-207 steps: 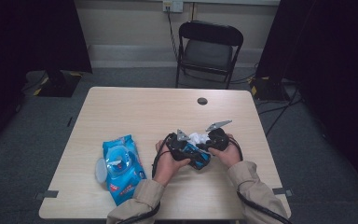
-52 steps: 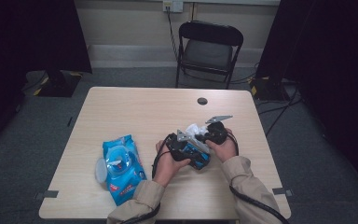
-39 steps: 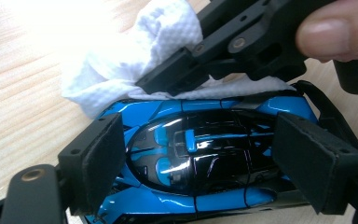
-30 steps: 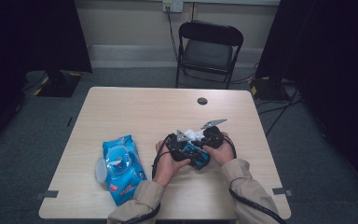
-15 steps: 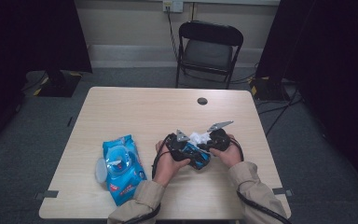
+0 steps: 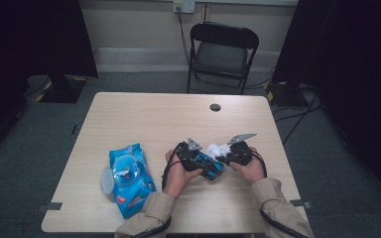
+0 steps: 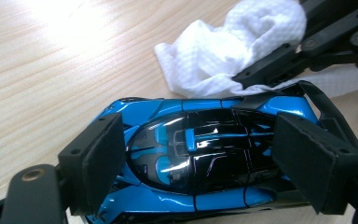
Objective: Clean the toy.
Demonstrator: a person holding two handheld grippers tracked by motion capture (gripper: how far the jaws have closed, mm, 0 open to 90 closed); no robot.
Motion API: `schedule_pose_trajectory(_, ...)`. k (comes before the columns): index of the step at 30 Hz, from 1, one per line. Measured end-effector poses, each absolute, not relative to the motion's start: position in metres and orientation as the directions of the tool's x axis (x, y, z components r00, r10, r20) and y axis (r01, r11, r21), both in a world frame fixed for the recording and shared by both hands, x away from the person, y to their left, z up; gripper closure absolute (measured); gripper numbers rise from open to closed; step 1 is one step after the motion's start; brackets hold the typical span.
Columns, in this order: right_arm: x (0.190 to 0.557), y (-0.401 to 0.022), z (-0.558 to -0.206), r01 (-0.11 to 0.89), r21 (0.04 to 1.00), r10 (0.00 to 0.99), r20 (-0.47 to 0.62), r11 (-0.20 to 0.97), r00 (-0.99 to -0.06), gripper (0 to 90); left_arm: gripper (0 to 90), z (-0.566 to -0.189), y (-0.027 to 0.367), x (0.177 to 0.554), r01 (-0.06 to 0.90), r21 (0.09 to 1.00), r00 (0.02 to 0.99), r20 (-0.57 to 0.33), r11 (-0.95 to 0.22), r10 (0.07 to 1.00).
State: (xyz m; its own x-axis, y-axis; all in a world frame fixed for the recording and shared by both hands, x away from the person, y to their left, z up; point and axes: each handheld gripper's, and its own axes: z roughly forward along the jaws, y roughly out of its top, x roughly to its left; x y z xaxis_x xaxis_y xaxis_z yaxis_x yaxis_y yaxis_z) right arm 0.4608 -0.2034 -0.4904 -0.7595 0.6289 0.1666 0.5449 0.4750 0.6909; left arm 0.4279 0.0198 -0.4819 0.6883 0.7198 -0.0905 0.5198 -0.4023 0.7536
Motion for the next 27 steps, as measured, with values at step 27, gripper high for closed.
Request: schedule_pose_trajectory(27,0.450,-0.230,-0.475,0.539,0.715,0.671,0.132,0.446,-0.730,82.8,20.9,-0.476,0.018,0.429,0.542,0.737,0.684,-0.106,-0.405,0.722)
